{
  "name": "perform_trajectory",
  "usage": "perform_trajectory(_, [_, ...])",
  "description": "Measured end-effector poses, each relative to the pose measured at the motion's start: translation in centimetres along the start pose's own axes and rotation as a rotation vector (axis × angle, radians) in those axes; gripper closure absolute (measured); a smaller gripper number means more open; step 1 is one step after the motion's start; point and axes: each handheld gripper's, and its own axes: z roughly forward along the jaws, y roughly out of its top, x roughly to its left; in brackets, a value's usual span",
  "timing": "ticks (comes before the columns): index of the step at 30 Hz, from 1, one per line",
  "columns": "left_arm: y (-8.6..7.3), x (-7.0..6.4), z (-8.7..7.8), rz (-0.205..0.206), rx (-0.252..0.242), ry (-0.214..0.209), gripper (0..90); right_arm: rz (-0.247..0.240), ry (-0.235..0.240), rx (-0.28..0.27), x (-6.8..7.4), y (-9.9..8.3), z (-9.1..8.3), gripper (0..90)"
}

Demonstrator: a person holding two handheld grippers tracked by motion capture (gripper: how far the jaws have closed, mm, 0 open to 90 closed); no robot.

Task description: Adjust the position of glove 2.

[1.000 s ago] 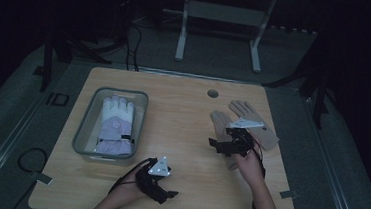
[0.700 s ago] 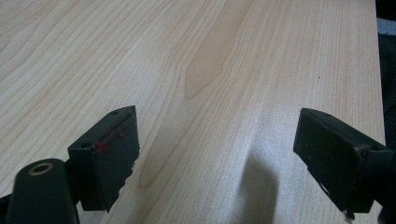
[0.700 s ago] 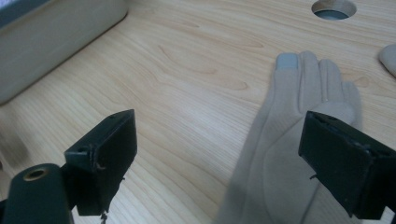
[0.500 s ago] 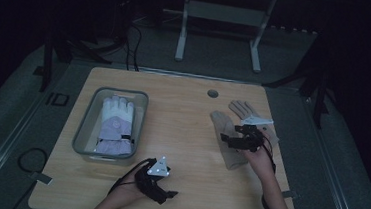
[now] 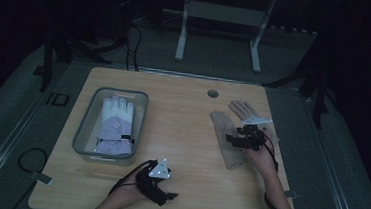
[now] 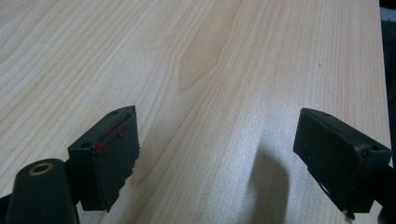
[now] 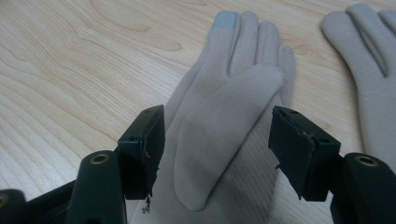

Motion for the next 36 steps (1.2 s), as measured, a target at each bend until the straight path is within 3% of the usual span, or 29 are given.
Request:
perform_trajectory(4, [0.0,0.0,0.0,-0.007,-0.008,0.001,14.6,-0.016,0.017,0.008,-0.1,-0.2,0.5,35.7])
perform_trajectory(13, [-0.1,0.2,0.0,0.0,-0.006,0.001,14.6,-0.041,0.0,0.048,-0.7,-0.7,2.4,38.7])
perform_trajectory(21, [-0.1,0.0,0.1,0.005,-0.001,0.001,14.6,-0.09,-0.016,0.032,0.0,-0.9,2.4,61.6])
perform_trajectory(23, [-0.1,0.0,0.1,0.007,0.0,0.002,14.6,-0.074,-0.02,0.026,0.3,-1.0,2.4,71.7])
perform_trajectory(25, [-0.1,0.0,0.1,0.009,0.003,0.002,14.6,-0.048,-0.033,0.036,0.8,-0.9,2.4,76.3])
perform_trajectory(27, [-0.1,0.0,0.1,0.005,0.003,0.001,14.6,0.015,-0.022,0.049,1.2,-0.5,2.2,77.8])
perform_trajectory(29, [-0.1,0.1,0.1,0.006,0.002,0.001,14.6,0.022,-0.026,0.045,2.1,-0.3,2.0,78.5])
perform_trajectory(33, [-0.1,0.1,0.2,0.0,0.004,0.003,14.6,0.096,0.002,0.001,3.8,0.5,1.5,79.0])
perform_trajectory(36, [-0.1,0.1,0.2,0.001,0.004,0.004,14.6,0.121,0.005,-0.025,5.3,1.5,1.2,79.1])
